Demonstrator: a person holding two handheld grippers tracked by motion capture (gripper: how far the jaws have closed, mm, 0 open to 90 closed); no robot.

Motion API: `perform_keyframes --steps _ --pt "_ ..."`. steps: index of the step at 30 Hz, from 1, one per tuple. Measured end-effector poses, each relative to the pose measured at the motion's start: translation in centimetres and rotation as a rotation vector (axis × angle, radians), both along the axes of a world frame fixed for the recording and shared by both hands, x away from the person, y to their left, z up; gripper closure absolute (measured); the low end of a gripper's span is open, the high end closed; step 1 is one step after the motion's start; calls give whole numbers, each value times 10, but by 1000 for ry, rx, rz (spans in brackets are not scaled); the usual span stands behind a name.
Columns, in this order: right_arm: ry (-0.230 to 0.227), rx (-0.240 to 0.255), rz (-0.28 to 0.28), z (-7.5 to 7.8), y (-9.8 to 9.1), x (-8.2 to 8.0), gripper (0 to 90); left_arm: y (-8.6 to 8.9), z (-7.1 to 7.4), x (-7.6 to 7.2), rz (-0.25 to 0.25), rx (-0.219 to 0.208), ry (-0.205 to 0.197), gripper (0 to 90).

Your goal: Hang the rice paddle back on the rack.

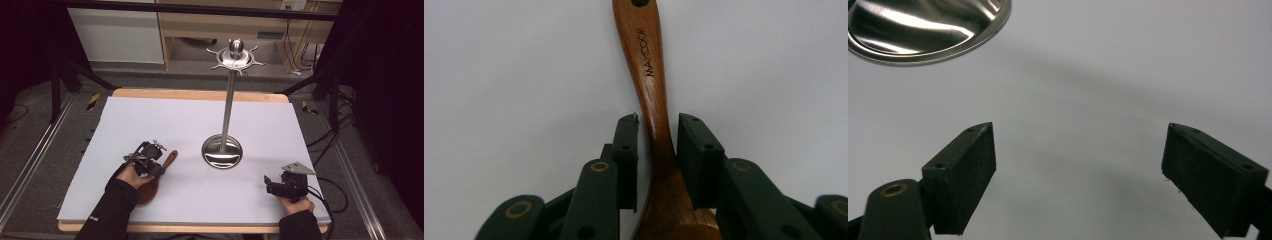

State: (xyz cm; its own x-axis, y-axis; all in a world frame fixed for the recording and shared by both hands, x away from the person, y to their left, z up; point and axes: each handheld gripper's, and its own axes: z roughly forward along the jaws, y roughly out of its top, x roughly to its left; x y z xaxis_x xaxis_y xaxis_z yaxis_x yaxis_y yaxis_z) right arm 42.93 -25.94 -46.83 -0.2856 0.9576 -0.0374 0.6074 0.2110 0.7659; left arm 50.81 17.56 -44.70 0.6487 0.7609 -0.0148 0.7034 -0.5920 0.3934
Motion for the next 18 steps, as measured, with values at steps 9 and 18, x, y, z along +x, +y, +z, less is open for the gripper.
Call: perform_keyframes --steps 9,18 --pt "0 0 2 0 0 0 144 -3 -2 2 5 13 12 721" --pt "1 -1 4 0 0 0 144 -4 -2 4 13 14 28 726"
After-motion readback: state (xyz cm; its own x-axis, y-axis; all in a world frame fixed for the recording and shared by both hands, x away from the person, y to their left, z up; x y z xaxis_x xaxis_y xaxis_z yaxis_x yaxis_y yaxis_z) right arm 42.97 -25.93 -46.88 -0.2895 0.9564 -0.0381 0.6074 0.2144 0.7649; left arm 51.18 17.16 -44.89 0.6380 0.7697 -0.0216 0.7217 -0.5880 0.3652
